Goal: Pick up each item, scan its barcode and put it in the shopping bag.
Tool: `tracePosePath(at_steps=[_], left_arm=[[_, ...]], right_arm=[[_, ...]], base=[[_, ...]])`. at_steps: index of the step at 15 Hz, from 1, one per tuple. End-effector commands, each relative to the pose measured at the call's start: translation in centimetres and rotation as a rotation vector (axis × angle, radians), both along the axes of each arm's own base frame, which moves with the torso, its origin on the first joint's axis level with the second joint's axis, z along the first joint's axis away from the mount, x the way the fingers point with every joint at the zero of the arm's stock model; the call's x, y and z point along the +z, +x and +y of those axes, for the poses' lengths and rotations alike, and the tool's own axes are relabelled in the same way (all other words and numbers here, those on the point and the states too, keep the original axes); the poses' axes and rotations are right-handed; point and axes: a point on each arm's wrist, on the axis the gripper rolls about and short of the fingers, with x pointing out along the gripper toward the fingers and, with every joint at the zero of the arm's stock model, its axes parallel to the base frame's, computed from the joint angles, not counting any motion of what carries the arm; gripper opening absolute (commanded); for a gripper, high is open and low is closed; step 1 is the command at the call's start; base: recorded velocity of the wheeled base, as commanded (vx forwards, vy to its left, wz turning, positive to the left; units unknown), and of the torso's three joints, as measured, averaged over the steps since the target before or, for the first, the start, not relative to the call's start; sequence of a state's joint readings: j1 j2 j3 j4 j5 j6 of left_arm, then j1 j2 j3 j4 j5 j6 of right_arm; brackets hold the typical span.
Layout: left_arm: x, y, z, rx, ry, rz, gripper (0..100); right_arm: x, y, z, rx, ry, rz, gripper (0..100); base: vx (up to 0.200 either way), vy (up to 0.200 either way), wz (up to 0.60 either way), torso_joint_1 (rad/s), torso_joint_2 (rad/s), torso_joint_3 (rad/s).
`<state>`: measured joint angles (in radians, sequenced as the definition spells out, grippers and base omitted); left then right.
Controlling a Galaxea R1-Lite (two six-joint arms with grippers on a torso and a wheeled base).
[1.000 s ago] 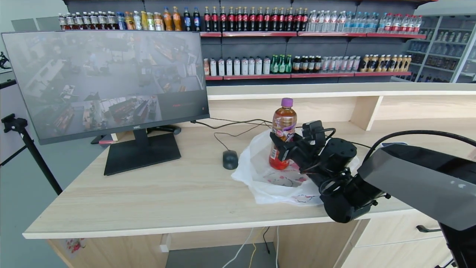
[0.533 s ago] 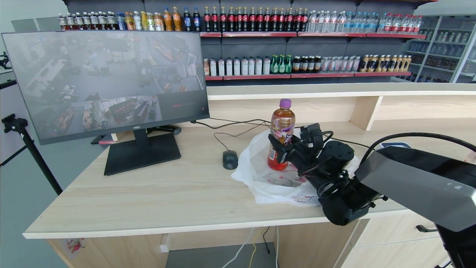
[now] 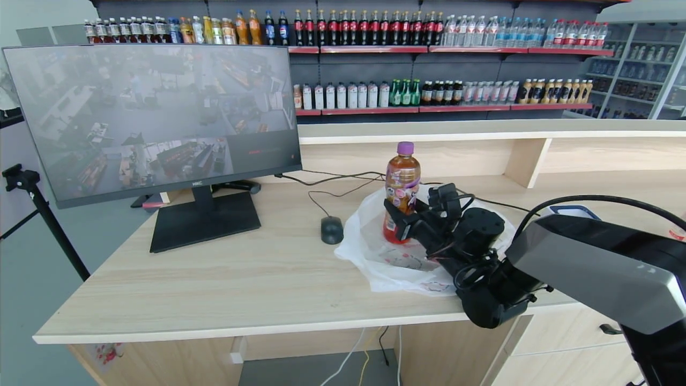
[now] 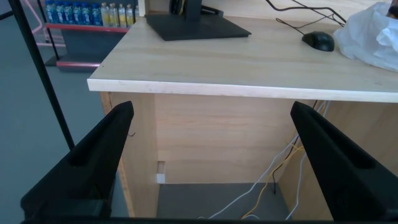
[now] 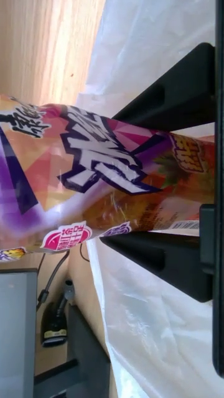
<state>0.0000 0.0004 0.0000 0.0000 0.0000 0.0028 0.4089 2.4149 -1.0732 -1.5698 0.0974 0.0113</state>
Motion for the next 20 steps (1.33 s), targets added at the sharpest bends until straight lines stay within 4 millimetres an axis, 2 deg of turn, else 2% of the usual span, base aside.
tracePosePath(at_steps=[1,3,4,6,10,13,16,17,20], left_arm=[[0.0,0.0,0.0,0.0,0.0,0.0,100],[0.0,0.0,0.0,0.0,0.0,0.0,100],[0.0,0.0,0.0,0.0,0.0,0.0,100],[0.0,0.0,0.0,0.0,0.0,0.0,100],[0.0,0.0,0.0,0.0,0.0,0.0,100],[0.0,0.0,0.0,0.0,0.0,0.0,100],[0.0,0.0,0.0,0.0,0.0,0.0,100],[0.0,0.0,0.0,0.0,0.0,0.0,100],[0.0,0.0,0.0,0.0,0.0,0.0,100]], right_arm=[[-0.1,0.0,0.0,0.002,0.0,0.003,0],[-0.1,0.0,0.0,0.002,0.0,0.003,0],[-0.1,0.0,0.0,0.0,0.001,0.002,100],[-0.1,0.0,0.0,0.0,-0.001,0.001,100],[1.1,-0.4,0.3,0.006,0.004,-0.027,100],[2.8,-2.1,-0.4,0.001,-0.021,-0.037,100],[4.1,-5.5,-1.9,0.002,-0.042,0.011,100],[4.6,-7.3,-2.4,0.009,-0.054,0.032,100],[6.8,-10.5,-3.1,0.027,-0.064,0.003,100]], base=[[0.0,0.0,0.0,0.0,0.0,0.0],[0.0,0.0,0.0,0.0,0.0,0.0],[0.0,0.0,0.0,0.0,0.0,0.0],[0.0,0.0,0.0,0.0,0.0,0.0],[0.0,0.0,0.0,0.0,0.0,0.0],[0.0,0.0,0.0,0.0,0.0,0.0],[0.0,0.0,0.0,0.0,0.0,0.0],[0.0,0.0,0.0,0.0,0.0,0.0],[0.0,0.0,0.0,0.0,0.0,0.0]])
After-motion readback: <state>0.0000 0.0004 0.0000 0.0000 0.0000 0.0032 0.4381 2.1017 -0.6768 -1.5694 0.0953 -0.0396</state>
